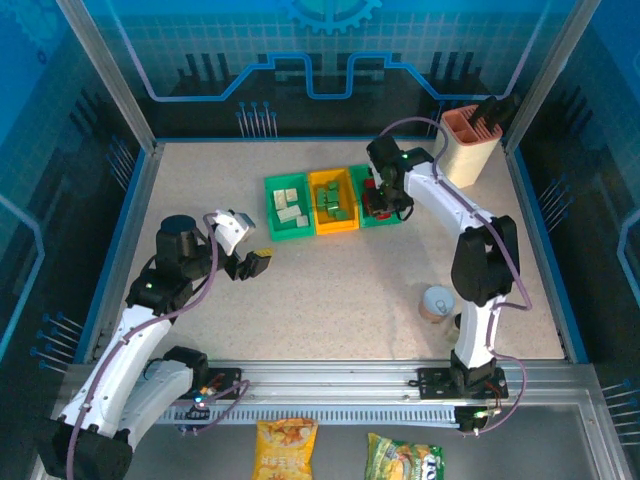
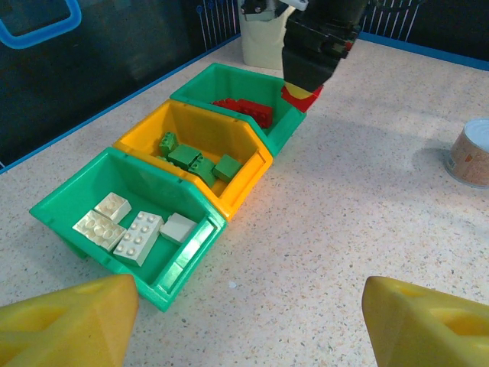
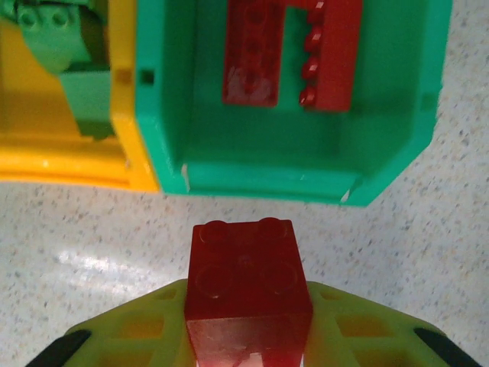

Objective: Sort the legos into containers by color
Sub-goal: Place the lego in the container.

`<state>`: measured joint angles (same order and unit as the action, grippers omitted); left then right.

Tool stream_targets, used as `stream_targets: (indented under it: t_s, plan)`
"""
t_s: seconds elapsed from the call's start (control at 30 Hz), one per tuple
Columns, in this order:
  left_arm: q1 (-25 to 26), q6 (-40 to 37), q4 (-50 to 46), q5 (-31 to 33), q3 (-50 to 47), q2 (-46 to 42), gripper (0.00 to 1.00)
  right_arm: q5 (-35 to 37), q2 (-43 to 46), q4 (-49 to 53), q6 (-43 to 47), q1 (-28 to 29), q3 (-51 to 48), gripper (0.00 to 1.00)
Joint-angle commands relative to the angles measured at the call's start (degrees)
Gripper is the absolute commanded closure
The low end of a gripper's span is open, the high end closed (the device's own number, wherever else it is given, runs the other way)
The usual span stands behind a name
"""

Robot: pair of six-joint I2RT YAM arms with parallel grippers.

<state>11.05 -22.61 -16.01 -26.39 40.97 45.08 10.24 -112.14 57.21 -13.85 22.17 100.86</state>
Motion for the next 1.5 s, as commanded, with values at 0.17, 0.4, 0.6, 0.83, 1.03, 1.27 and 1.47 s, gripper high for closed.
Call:
stream_targets:
  t_s: [0.17, 0.4, 0.6, 0.83, 1.03, 1.27, 1.47]
  plan:
    - [0.42, -0.81, 0.19, 0.18, -1.07, -0.42, 0.22, -1.73, -8.74, -0.34, 1.71, -3.00, 9.99, 0.67]
    - [0.38, -0.96, 0.28, 0.37, -1.11, 0.09, 0.22, -4.87, -14.84, -2.33, 1.98, -3.76, 18.47, 0.67]
    - [0.46, -0.79, 0.45, 0.22, -1.17, 0.91, 0.22, -6.12, -18.75, -6.04, 1.46, -3.81, 24.29, 0.66]
    - [0.55, -1.03, 0.28, 0.77, -1.24, 1.33, 0.22, -7.24, -22.21, -10.13, -0.67, -4.14, 27.41, 0.64]
    - [0.61, -1.18, 0.04, 1.19, -1.29, 1.31, 0.22, -8.85, -23.13, -11.32, -2.64, -4.76, 26.96, 0.60]
    - [1.04, -1.20, -0.25, 1.43, -1.16, 1.02, 0.21, -9.93, -20.65, -12.91, -3.91, -5.38, 23.96, 0.53]
    - [1.24, -0.50, 0.09, 2.31, -1.24, 0.32, 0.19, -9.72, -14.81, -13.75, -3.91, -5.38, 20.18, 0.51]
